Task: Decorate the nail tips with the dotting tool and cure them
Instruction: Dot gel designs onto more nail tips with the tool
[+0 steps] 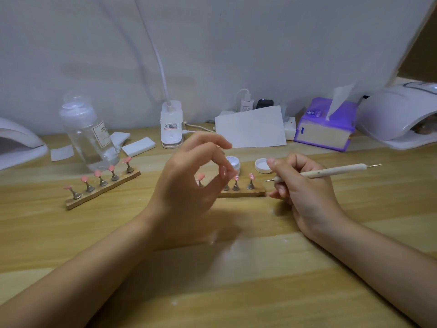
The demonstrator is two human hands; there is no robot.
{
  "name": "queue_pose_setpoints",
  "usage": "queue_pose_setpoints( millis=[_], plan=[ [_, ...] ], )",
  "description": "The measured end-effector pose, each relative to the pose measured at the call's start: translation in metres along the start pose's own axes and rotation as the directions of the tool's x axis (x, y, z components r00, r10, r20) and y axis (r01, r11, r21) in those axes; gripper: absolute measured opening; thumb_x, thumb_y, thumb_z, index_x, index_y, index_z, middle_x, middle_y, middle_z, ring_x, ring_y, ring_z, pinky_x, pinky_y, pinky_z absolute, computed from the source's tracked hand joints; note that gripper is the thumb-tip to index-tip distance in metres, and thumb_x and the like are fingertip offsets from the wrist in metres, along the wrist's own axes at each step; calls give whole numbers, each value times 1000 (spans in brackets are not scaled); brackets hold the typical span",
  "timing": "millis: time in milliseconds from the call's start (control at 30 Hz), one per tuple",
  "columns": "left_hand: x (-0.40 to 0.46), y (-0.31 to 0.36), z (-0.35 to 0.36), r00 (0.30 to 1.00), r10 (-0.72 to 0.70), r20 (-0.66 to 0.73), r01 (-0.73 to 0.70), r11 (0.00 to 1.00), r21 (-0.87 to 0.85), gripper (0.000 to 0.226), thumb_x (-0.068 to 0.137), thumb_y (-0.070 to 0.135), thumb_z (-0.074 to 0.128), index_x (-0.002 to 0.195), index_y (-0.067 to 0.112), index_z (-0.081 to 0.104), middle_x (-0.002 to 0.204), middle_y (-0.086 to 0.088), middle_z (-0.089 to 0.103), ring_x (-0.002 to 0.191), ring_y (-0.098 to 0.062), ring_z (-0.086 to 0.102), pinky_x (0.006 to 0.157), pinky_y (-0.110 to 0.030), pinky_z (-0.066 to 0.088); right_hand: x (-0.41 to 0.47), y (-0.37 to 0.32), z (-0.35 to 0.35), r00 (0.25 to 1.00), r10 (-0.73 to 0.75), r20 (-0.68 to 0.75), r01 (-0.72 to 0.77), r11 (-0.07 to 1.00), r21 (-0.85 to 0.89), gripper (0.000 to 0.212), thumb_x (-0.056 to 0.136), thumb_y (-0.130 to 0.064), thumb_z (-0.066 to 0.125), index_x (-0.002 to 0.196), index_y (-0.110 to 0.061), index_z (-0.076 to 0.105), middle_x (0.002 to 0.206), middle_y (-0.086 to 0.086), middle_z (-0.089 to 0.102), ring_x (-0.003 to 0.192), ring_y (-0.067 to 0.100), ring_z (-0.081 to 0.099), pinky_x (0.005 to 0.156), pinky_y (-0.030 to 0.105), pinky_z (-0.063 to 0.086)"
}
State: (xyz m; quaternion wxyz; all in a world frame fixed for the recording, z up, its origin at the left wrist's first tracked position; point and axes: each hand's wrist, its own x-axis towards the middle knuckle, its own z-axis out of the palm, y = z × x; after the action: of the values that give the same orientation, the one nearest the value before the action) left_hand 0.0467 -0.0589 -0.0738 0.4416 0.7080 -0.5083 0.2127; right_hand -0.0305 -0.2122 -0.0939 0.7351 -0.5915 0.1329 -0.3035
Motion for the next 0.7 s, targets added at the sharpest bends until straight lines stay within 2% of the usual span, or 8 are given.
queue_pose_setpoints(
  millis=[100,167,267,300,367,500,600,700],
  plan=[
    [-6,13,11,1000,-8,-2,7,988,-154,8,77,-4,62,72,3,59,86,-4,63,79,-14,62,66,-23,52,1,1,0,1000,-14,-10,14,1000,3,41,82,-9,63,49,-18,39,36,-8,36,30,3,32,39,15,41],
    [-11,20,20,993,-76,93,98,960,-262,16,77,-2,63,71,12,57,76,-2,66,74,-13,65,59,-25,54,1,1,0,1000,-15,-26,15,1000,6,45,81,-13,64,42,-20,42,36,-9,37,30,3,32,38,15,39],
    [-16,20,29,941,-206,267,286,907,-308,17,78,-2,67,71,12,60,67,-4,67,68,-8,66,65,-4,44,2,1,0,999,-16,-35,16,1000,9,44,77,-19,68,41,-20,43,38,-10,39,33,2,33,38,15,38],
    [-16,18,29,917,-261,301,355,879,-320,15,78,-1,67,72,11,62,66,-1,68,65,-3,65,66,-2,42,2,1,0,999,-21,-32,21,1000,-5,41,74,-22,70,43,-21,42,39,-10,39,34,2,34,39,16,39],
    [-15,15,29,873,-340,350,463,803,-375,19,76,1,69,68,16,63,66,-2,70,66,-1,64,66,-8,46,0,1,0,999,-46,-14,45,997,-62,35,62,-31,73,48,-21,43,42,-9,42,37,2,40,42,16,41],
    [-15,17,28,856,-351,379,484,802,-351,16,74,0,70,69,15,67,61,14,66,61,12,60,63,10,30,1,-4,2,993,-104,50,109,987,-122,28,49,-41,74,56,-22,54,60,-5,57,57,4,54,53,15,46],
    [-15,17,29,860,-355,368,481,804,-349,8,75,-1,69,77,7,72,57,21,62,55,16,56,62,9,31,10,-12,3,986,-158,53,164,973,-160,30,61,-46,69,51,-21,55,51,-11,57,51,-2,50,55,9,41],
    [-14,18,28,874,-333,354,446,839,-311,7,77,-1,68,81,2,72,64,18,61,54,19,52,64,16,19,26,-14,7,988,-151,30,154,959,-238,42,82,-40,62,44,-21,59,46,-10,57,45,-1,48,51,10,41]
  ],
)
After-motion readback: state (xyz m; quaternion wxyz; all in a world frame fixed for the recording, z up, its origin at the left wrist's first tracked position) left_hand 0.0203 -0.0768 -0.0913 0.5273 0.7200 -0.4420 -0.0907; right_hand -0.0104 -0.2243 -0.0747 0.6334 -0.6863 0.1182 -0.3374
